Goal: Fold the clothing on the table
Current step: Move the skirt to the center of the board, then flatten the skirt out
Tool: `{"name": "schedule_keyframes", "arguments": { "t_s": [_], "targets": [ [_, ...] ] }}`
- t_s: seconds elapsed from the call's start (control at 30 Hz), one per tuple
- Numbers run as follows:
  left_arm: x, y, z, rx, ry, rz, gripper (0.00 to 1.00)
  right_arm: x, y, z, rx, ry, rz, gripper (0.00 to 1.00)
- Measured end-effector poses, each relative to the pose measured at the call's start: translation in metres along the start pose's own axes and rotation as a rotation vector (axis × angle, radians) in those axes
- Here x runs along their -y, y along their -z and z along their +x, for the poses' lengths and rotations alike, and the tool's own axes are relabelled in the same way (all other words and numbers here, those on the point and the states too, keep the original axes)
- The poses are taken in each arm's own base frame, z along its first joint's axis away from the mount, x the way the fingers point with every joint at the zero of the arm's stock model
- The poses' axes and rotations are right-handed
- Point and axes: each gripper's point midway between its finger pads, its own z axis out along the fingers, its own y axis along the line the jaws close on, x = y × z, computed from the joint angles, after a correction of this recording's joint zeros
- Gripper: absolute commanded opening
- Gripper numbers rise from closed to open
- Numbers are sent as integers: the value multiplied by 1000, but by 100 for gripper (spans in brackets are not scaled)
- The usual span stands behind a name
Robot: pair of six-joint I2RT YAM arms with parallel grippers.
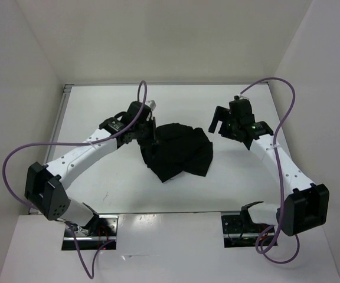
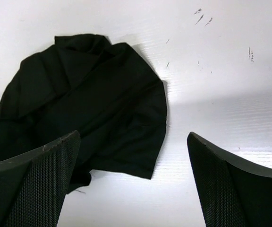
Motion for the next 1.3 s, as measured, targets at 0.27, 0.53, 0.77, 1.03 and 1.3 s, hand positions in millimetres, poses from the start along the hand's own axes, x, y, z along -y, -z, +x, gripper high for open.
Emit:
{"name": "schedule_keyframes", "arguments": {
  "t_s": [0.27, 0.53, 0.77, 1.03, 1.3],
  "targets": [
    [19, 24, -2, 8, -66, 109, 0, 2, 0, -2, 11, -21, 16, 99],
    [64, 99, 29, -19, -207, 420, 0, 3, -1, -3, 15, -20, 22, 99],
    [82, 162, 4, 155, -248, 516, 0, 3, -1, -3, 17, -16, 23, 99],
    [92, -22, -60, -28, -237, 337, 56, 8, 0, -6, 33, -6, 48, 99],
    [51, -174, -44, -231, -161, 157, 93, 8, 19, -19, 99, -2, 29, 99]
  ]
}}
